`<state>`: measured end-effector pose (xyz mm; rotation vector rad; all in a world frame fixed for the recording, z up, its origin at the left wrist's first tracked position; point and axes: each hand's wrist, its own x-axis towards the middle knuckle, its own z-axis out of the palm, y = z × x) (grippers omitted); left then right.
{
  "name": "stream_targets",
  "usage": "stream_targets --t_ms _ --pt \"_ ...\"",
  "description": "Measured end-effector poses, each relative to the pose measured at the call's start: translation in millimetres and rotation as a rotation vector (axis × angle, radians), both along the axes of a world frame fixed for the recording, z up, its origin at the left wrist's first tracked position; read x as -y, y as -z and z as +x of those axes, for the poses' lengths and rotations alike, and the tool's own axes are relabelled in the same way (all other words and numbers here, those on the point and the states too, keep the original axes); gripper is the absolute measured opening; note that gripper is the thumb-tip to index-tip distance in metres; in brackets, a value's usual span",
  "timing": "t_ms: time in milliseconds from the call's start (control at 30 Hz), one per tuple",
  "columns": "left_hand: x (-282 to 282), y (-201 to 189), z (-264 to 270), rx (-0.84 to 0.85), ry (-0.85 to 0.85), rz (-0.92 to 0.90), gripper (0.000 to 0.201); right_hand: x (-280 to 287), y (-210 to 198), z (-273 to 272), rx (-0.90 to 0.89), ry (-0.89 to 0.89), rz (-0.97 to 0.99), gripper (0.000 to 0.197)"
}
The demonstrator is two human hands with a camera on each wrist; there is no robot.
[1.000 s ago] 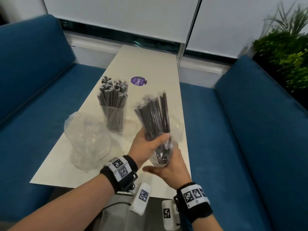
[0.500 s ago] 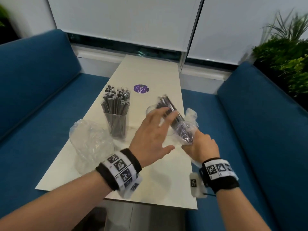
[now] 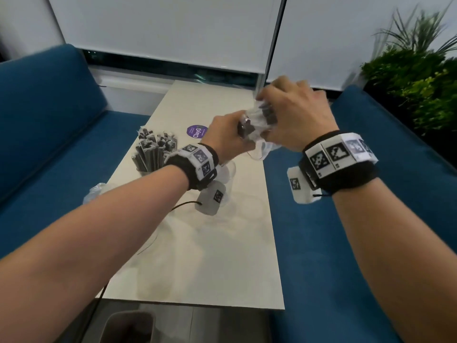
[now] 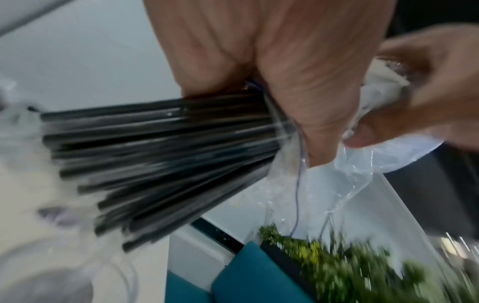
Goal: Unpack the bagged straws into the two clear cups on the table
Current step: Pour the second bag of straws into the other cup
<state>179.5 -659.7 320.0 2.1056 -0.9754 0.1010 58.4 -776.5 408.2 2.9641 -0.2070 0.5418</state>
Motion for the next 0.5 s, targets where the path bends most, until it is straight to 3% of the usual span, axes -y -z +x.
stream_targets --t_ms 167,367,500 --pt "0.2 0.5 26.9 -0.371 0.041 -0.300 0.039 2.9 -0.7 27.8 0.181 -0.105 0.776 0.096" --pt "5.6 17.6 42.0 -0.491 0.082 -0.406 0.037 -6.1 36.1 65.2 0.258 -0.133 0.958 0.077" --pt "11.9 41.8 55.4 -0.499 0.027 -0.390 0.049 -0.8 64.5 80.5 0.298 -0.140 1.022 0.070"
